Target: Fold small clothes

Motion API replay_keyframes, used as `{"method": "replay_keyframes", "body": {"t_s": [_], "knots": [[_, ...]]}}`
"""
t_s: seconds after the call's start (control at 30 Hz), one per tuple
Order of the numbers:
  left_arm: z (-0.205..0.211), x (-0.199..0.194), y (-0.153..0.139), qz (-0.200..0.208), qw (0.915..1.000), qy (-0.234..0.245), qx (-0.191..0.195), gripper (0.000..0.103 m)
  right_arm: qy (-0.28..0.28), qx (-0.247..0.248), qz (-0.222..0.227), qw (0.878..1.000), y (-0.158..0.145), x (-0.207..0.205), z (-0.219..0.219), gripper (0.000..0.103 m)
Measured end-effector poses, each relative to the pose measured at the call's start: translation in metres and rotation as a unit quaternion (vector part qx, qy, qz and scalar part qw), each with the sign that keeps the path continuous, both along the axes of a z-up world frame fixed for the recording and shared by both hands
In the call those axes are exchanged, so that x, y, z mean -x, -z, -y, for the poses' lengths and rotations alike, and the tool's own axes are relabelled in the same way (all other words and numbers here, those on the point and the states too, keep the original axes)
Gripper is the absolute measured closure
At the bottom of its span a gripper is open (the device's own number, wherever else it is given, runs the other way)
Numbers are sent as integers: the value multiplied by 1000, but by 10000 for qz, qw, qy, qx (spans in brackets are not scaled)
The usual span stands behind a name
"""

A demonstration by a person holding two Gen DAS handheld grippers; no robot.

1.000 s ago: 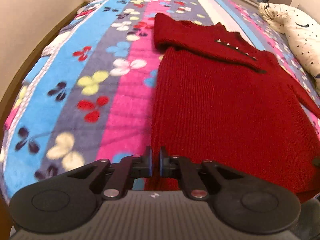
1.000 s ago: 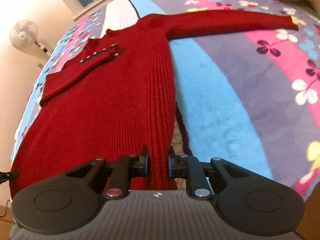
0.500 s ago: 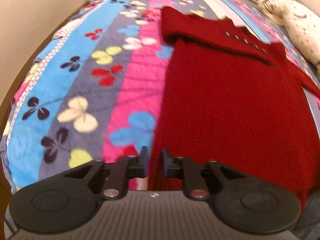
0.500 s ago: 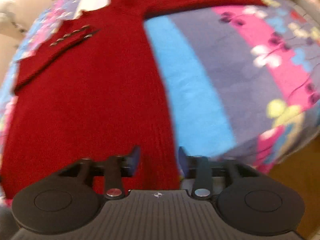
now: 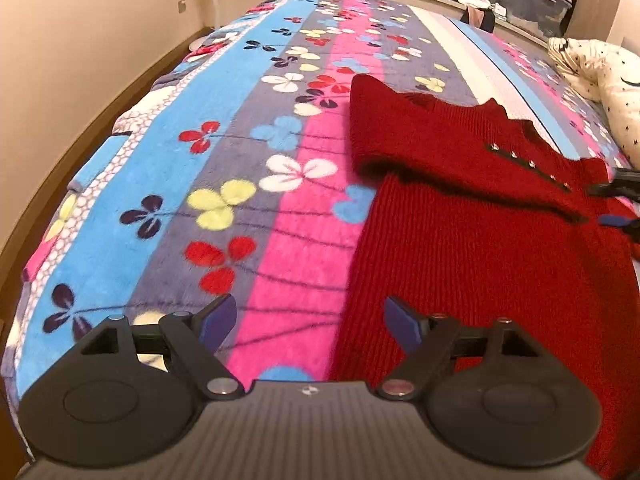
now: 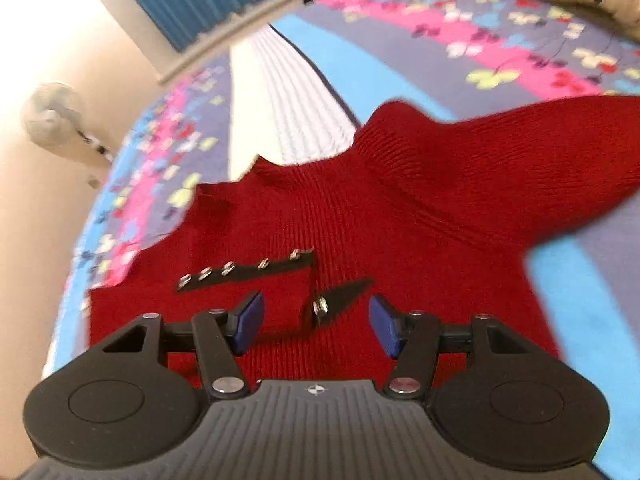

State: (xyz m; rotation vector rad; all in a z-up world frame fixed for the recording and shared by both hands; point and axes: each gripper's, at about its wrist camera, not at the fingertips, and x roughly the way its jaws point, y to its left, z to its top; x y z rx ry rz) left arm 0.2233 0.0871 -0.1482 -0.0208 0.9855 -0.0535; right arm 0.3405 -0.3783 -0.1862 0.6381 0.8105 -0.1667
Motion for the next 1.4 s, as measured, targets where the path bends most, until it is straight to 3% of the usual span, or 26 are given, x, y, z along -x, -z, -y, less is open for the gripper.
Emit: {"method": "replay_keyframes", "body": {"t_s": [0.13,0.17,0.2,0.27,0.37,0.5,0.7,0.83,0.9,0.97,1.0,1.07,1.13,1.17,1.2,1.3,1.33,1.4], "knots": [[5,-11,4,18,9999,38,-103,18,81,175,-378,9991,36,-42,-22,39],[6,-14,6,18,9999,36,-126,18,15,412,-234,9989,35,-46,-31,57],[6,-18,7,11,9999,32,-128,18,-165,632,-127,9978,32,-48,-38,90],[7,-26,10,29,9999,-7,-117,18,-461,1046,-69,9934,25,-49,-48,97],[8,-38,10,110,9997,-114,-163,18,-494,971,523,9927,-1,-33,-34,97],[9,-47,9,152,9996,-197,-103,18,-91,1300,848,9878,-23,-20,1,97],[20,-47,9,179,9995,-97,-241,18,-52,1560,-148,9876,32,-32,27,94],[34,-63,3,328,9989,28,-346,18,257,1581,-30,9871,34,-19,28,89],[46,-84,-3,499,9981,48,-370,16,284,1804,176,9830,24,-9,29,103],[62,-110,-5,657,9967,70,-462,16,133,1980,268,9797,19,-8,28,103],[69,-123,-5,699,9961,67,-526,16,106,1834,262,9826,18,-7,33,103],[82,-151,-2,704,9961,40,-534,16,213,1144,193,9930,20,-7,46,97],[92,-177,0,682,9964,-2,-497,16,284,503,105,9983,23,-8,54,75],[96,-188,2,680,9963,-4,-525,16,227,368,163,9989,23,-7,53,56],[102,-198,3,691,9960,15,-569,16,175,353,221,9990,23,-7,50,50],[117,-223,8,661,9951,117,-726,16,136,896,15,9959,30,-20,34,50],[121,-228,10,607,9952,195,-743,16,86,954,-63,9954,35,-24,30,54],[133,-237,18,485,9946,371,-842,16,20,1331,1,9911,36,-26,20,89]]}}
